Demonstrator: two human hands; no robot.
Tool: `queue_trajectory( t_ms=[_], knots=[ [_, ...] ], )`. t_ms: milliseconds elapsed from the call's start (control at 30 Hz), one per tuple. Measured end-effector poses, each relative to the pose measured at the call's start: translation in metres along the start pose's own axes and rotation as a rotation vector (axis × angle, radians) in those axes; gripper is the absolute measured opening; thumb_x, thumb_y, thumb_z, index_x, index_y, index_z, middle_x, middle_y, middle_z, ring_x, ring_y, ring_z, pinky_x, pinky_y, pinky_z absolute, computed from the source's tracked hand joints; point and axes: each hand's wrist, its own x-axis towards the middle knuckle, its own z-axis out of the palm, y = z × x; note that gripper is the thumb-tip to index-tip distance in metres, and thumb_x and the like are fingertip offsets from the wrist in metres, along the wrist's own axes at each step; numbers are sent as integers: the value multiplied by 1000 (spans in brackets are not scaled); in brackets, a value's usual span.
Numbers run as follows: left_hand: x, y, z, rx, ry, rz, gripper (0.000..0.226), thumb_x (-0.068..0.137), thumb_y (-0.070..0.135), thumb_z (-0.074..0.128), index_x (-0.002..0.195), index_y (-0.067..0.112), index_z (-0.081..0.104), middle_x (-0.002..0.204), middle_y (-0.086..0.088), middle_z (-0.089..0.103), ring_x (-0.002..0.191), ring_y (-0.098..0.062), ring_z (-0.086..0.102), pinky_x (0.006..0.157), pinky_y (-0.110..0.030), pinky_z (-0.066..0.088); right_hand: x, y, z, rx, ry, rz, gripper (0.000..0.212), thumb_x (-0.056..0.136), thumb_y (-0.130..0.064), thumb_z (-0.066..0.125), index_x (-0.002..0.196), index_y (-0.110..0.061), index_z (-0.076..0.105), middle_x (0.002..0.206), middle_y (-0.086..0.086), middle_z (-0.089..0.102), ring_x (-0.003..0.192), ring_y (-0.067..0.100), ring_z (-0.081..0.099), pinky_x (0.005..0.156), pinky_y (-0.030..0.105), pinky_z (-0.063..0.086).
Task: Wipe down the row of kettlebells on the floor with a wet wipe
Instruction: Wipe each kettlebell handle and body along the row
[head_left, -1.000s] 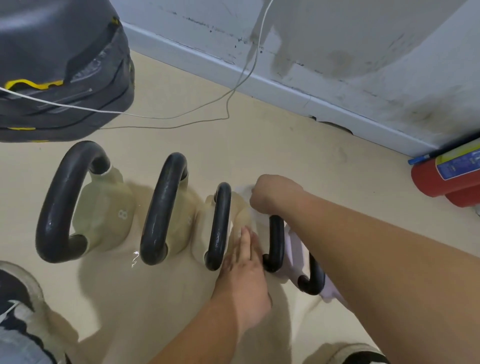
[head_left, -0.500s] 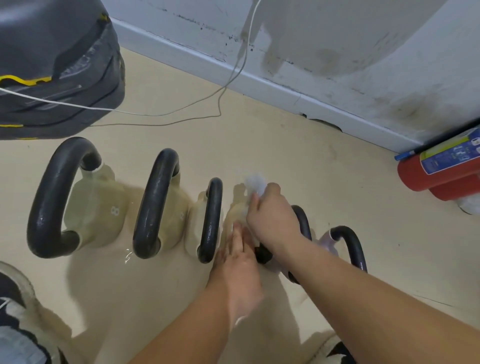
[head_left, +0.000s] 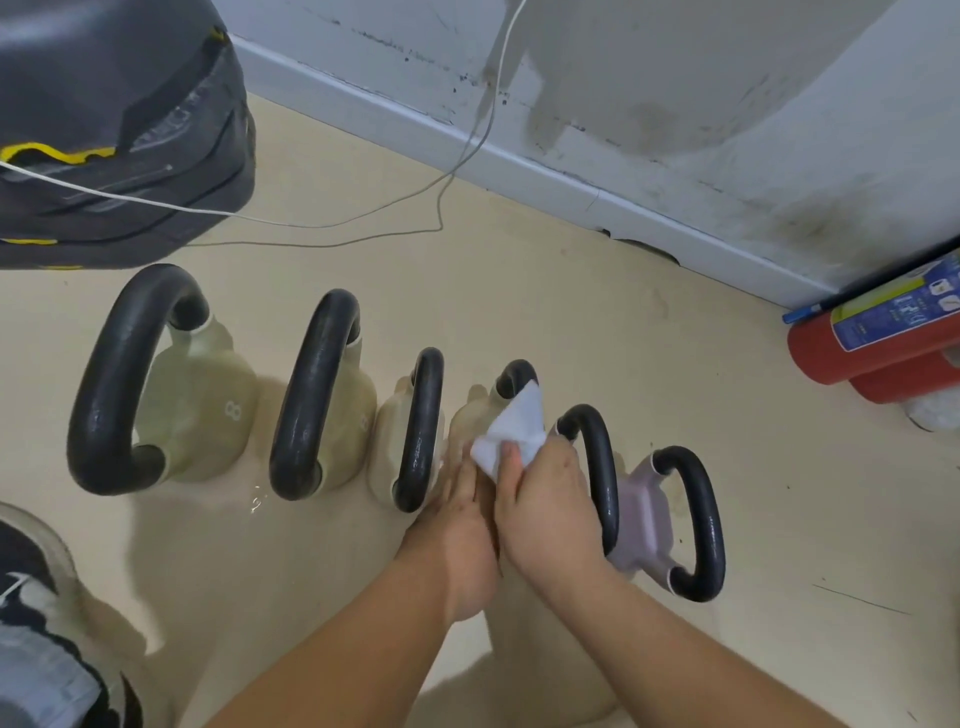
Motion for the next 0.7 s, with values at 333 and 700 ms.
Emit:
queue_trajectory(
  t_ms=[333,700],
  knots=[
    [0,-2,2,-4,-18,23,101,88,-1,45,156,17,-27,163,4,-35,155,-11,-16,123,-30,25,102,-62,-36,103,-346,323,24,106,-21,41,114,-16,63,110,6,67,85,11,61,70,14,41],
    [5,-24,8,-103,-37,42,103,82,8,59,153,49,-4,165,22,7,152,-14,25,112,-36,43,15,2,12,101,105,5,44,99,-59,33,94,-17,47,83,3,60,73,24,63,69,45,56]
  ],
)
